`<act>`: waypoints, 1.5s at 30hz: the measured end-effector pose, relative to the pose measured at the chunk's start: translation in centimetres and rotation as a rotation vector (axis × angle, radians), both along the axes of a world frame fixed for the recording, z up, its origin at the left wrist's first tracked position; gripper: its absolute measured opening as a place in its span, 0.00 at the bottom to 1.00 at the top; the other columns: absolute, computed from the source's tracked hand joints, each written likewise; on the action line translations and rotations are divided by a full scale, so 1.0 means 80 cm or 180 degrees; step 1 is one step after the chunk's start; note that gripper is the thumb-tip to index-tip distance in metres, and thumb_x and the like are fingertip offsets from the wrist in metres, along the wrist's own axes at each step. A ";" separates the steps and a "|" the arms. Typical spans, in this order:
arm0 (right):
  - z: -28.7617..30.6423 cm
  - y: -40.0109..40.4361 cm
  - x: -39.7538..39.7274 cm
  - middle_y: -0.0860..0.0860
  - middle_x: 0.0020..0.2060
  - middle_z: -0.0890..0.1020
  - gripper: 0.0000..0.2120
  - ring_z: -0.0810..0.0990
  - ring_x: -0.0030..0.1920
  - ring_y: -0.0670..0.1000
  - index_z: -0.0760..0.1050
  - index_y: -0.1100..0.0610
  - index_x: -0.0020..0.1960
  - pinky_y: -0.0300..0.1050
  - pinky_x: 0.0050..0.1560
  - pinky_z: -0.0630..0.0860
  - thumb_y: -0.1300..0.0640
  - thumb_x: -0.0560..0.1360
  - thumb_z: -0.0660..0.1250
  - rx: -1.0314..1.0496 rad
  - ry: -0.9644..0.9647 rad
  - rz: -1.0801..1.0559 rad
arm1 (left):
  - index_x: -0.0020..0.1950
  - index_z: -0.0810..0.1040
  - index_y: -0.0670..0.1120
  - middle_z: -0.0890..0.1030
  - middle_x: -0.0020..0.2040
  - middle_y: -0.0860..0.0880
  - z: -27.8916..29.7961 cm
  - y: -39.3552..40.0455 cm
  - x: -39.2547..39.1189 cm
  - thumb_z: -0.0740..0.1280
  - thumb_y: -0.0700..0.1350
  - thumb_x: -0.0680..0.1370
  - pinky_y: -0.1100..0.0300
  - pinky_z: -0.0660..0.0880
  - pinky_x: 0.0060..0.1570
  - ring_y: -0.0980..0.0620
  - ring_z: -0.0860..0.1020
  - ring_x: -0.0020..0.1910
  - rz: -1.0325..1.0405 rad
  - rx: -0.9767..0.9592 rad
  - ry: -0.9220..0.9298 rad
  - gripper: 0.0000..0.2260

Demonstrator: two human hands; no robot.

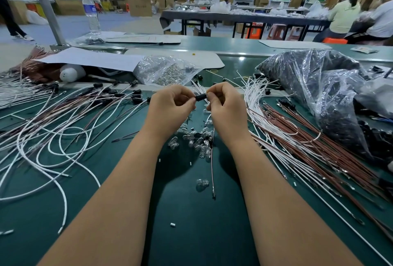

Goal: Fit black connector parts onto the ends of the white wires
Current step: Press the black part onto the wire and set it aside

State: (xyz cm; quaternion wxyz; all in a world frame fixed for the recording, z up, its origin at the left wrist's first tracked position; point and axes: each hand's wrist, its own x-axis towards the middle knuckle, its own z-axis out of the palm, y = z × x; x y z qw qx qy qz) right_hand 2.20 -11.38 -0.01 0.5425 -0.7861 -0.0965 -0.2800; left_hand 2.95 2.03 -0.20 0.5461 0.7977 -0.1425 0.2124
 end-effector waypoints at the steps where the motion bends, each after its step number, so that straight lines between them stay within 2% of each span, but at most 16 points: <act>1: -0.001 0.000 0.001 0.55 0.41 0.80 0.06 0.80 0.42 0.57 0.74 0.56 0.46 0.55 0.47 0.77 0.66 0.77 0.64 -0.0022 0.0004 0.0010 | 0.43 0.80 0.43 0.81 0.32 0.48 0.000 0.000 0.000 0.70 0.36 0.74 0.69 0.71 0.30 0.58 0.76 0.29 -0.0023 -0.0043 0.0037 0.03; 5: -0.002 0.000 0.002 0.54 0.40 0.80 0.06 0.80 0.42 0.56 0.74 0.56 0.46 0.50 0.45 0.77 0.66 0.78 0.64 -0.0111 0.0031 0.0054 | 0.42 0.81 0.43 0.73 0.25 0.52 0.000 0.004 0.002 0.71 0.37 0.74 0.69 0.63 0.25 0.60 0.66 0.23 -0.0120 -0.0290 0.0144 0.02; 7: -0.001 -0.004 0.005 0.51 0.40 0.79 0.07 0.78 0.41 0.53 0.74 0.55 0.46 0.39 0.42 0.75 0.65 0.78 0.62 -0.0099 -0.0006 -0.0160 | 0.41 0.82 0.45 0.72 0.24 0.53 0.002 0.009 0.003 0.72 0.38 0.73 0.69 0.63 0.26 0.58 0.66 0.23 -0.0127 -0.0446 0.0140 0.03; 9: 0.000 -0.014 0.008 0.50 0.42 0.79 0.08 0.76 0.41 0.49 0.74 0.55 0.47 0.32 0.39 0.68 0.65 0.79 0.60 -0.0086 -0.0044 -0.0689 | 0.40 0.83 0.46 0.76 0.27 0.42 0.005 0.016 0.003 0.73 0.38 0.73 0.65 0.66 0.30 0.52 0.69 0.28 -0.0149 -0.0642 0.0134 0.04; 11: 0.000 -0.027 0.012 0.53 0.46 0.80 0.10 0.74 0.43 0.49 0.76 0.58 0.50 0.38 0.40 0.65 0.65 0.79 0.57 -0.0263 0.0131 -0.1229 | 0.40 0.83 0.48 0.77 0.34 0.31 0.005 0.023 0.003 0.73 0.38 0.73 0.61 0.67 0.33 0.47 0.69 0.32 -0.0127 -0.0797 0.0130 0.05; 15: -0.010 -0.038 0.017 0.57 0.50 0.78 0.10 0.74 0.49 0.56 0.77 0.61 0.53 0.44 0.45 0.67 0.60 0.78 0.58 -0.1605 0.1001 -0.1311 | 0.39 0.83 0.49 0.79 0.35 0.39 0.004 0.026 0.005 0.74 0.38 0.72 0.61 0.68 0.34 0.49 0.71 0.33 -0.0022 -0.0960 0.0109 0.06; 17: -0.015 -0.034 0.017 0.57 0.49 0.78 0.09 0.75 0.51 0.59 0.78 0.61 0.50 0.46 0.46 0.69 0.58 0.77 0.61 -0.2270 0.1250 -0.1240 | 0.40 0.83 0.50 0.79 0.36 0.33 0.003 0.025 0.004 0.74 0.39 0.72 0.57 0.67 0.37 0.48 0.71 0.34 0.0008 -0.0962 0.0093 0.06; 24: -0.009 -0.033 0.013 0.55 0.43 0.80 0.06 0.74 0.41 0.56 0.77 0.60 0.48 0.44 0.38 0.67 0.65 0.75 0.61 -0.1938 0.1131 -0.1314 | 0.40 0.82 0.51 0.74 0.32 0.42 -0.005 0.025 0.008 0.72 0.41 0.74 0.60 0.60 0.29 0.49 0.64 0.30 0.0098 -0.0853 0.0123 0.05; 28: -0.005 -0.030 0.007 0.55 0.50 0.76 0.09 0.70 0.52 0.56 0.76 0.60 0.49 0.45 0.49 0.65 0.68 0.72 0.62 -0.2229 0.0381 -0.1761 | 0.43 0.80 0.49 0.72 0.32 0.47 -0.003 0.027 0.007 0.70 0.42 0.77 0.61 0.63 0.28 0.52 0.66 0.29 0.0365 -0.0653 -0.0062 0.04; 31: 0.001 -0.027 0.004 0.54 0.47 0.75 0.11 0.70 0.50 0.55 0.75 0.59 0.47 0.45 0.51 0.63 0.71 0.69 0.62 -0.2366 -0.0183 -0.1741 | 0.47 0.77 0.45 0.73 0.45 0.56 0.002 0.023 0.005 0.67 0.40 0.78 0.56 0.73 0.47 0.52 0.73 0.46 0.0740 -0.0083 -0.0606 0.01; 34: 0.002 -0.019 0.004 0.52 0.39 0.77 0.12 0.71 0.40 0.52 0.74 0.58 0.49 0.44 0.47 0.66 0.72 0.72 0.60 -0.2524 -0.0397 -0.1170 | 0.51 0.77 0.44 0.74 0.61 0.56 0.001 0.014 0.004 0.66 0.39 0.78 0.53 0.59 0.67 0.50 0.67 0.66 0.1011 0.0558 -0.0911 0.03; 36: 0.001 -0.017 0.003 0.50 0.38 0.77 0.13 0.71 0.39 0.52 0.74 0.57 0.49 0.45 0.47 0.66 0.72 0.72 0.61 -0.2600 -0.0521 -0.1050 | 0.51 0.76 0.45 0.79 0.55 0.53 -0.005 0.015 0.007 0.65 0.40 0.78 0.50 0.53 0.71 0.48 0.71 0.64 0.1137 0.1030 -0.0875 0.03; 38: 0.002 -0.020 0.002 0.50 0.38 0.78 0.13 0.70 0.39 0.52 0.74 0.57 0.48 0.44 0.45 0.58 0.73 0.71 0.62 -0.2464 -0.0687 -0.1294 | 0.51 0.74 0.44 0.79 0.42 0.52 -0.010 0.024 0.009 0.64 0.39 0.79 0.45 0.64 0.66 0.47 0.79 0.48 0.0982 0.1130 -0.0632 0.02; 40: 0.004 -0.023 0.001 0.51 0.39 0.79 0.13 0.70 0.40 0.53 0.75 0.57 0.47 0.44 0.45 0.56 0.73 0.69 0.61 -0.2321 -0.0649 -0.1672 | 0.50 0.73 0.44 0.78 0.36 0.49 -0.012 0.030 0.011 0.63 0.39 0.80 0.56 0.75 0.41 0.52 0.75 0.31 0.0566 0.0748 -0.0316 0.01; 42: 0.003 -0.026 0.002 0.52 0.46 0.80 0.14 0.73 0.49 0.55 0.77 0.56 0.48 0.48 0.54 0.57 0.70 0.69 0.61 -0.2489 -0.0356 -0.1887 | 0.49 0.72 0.46 0.77 0.34 0.46 -0.011 0.030 0.010 0.63 0.39 0.81 0.64 0.67 0.26 0.57 0.68 0.24 0.0345 0.0415 -0.0152 0.02; 45: 0.001 -0.022 0.002 0.51 0.61 0.77 0.14 0.68 0.66 0.53 0.80 0.54 0.53 0.50 0.65 0.50 0.65 0.70 0.64 -0.2721 -0.0150 -0.1591 | 0.50 0.74 0.44 0.79 0.34 0.44 -0.008 0.023 0.007 0.63 0.39 0.80 0.70 0.63 0.24 0.60 0.67 0.22 0.0153 0.0236 -0.0008 0.01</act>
